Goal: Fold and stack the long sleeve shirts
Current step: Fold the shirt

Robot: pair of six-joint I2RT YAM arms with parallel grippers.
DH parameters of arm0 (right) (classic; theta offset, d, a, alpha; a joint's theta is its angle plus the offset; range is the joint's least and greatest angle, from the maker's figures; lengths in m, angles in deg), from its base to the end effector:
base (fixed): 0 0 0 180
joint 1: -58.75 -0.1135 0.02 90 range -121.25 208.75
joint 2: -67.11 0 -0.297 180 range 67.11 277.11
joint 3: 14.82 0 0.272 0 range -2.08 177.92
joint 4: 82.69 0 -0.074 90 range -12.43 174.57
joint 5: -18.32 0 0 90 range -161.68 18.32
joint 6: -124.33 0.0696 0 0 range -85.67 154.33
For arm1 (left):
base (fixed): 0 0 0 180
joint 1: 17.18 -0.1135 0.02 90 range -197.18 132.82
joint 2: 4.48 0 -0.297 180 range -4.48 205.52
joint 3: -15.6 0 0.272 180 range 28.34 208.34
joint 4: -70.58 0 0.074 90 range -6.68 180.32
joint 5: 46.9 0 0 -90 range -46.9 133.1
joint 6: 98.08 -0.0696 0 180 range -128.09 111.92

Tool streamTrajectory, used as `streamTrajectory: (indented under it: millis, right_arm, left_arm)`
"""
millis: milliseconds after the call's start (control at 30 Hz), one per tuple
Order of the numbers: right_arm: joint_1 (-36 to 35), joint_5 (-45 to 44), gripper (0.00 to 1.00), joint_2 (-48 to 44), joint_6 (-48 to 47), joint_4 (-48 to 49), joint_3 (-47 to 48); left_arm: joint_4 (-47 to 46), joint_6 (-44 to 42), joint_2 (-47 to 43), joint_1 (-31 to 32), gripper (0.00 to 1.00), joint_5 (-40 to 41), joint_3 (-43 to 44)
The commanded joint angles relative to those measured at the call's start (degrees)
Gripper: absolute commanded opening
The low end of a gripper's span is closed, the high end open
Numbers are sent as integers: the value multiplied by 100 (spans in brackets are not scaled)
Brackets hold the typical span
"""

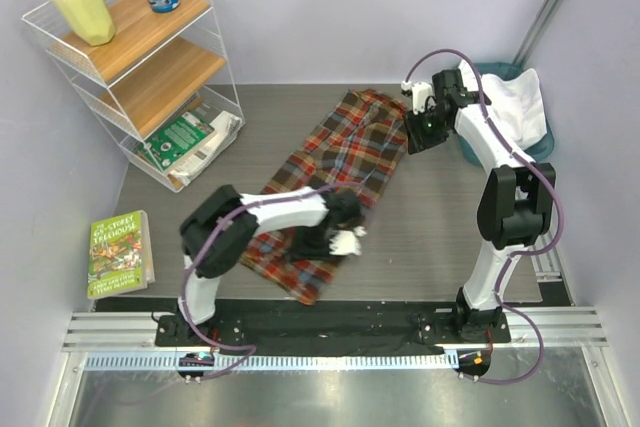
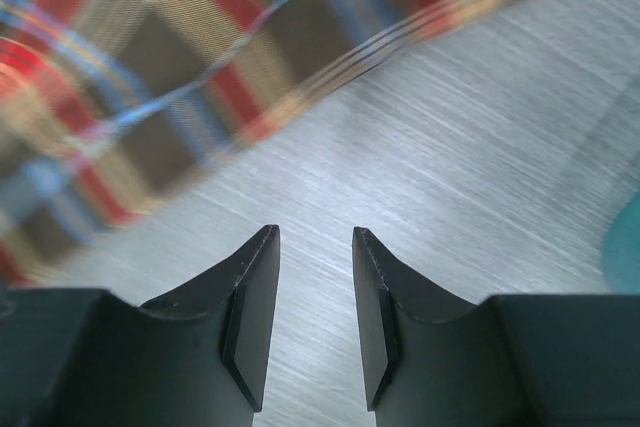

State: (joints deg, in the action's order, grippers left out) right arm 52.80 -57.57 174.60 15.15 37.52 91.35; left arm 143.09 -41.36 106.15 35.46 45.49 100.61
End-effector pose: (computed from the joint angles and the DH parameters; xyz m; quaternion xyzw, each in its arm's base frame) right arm 0.4454 0.0635 0.2666 -0.2390 0.9314 0.0896 0.2596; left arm 0.2145 -0.2761 0.1317 -0.6807 -0.7288 -0.0324 0.0664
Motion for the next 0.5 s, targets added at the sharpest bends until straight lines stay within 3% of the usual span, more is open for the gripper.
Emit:
streamTrajectory:
  millis: [0,100,167,200,267,400,433,467]
  right_arm:
    - [-55,241,41,-79,20,-208,35]
    - [-151,426,40,53,55,-287,35]
    - [-300,452,39,106,151,-200,-61]
    - [-501,426,39,124,195,-60,-96]
    - [-722,321,39,299,318,63,-106]
    - [-1214,-65,38,870,274,265,70]
    - [-1363,-118,38,993,266,310,114]
    - [-1443,-171,38,1290,248,354,227]
  left_arm:
    - [-36,1118,521,914,38,-1477,1706]
    - [-158,1332,-125,669,42,-2127,1993]
    - [-736,1569,-846,380,45,-2836,1678]
    - [-965,1640,-1633,300,52,-3137,1163]
    - [-1613,1947,-2323,273,58,-3158,337]
    - [-1450,2377,-3336,-139,70,-3087,-326]
    - [-1511,2466,-3764,-567,73,-3200,-502]
    - [-1564,2614,-3985,-788,86,-3306,-825]
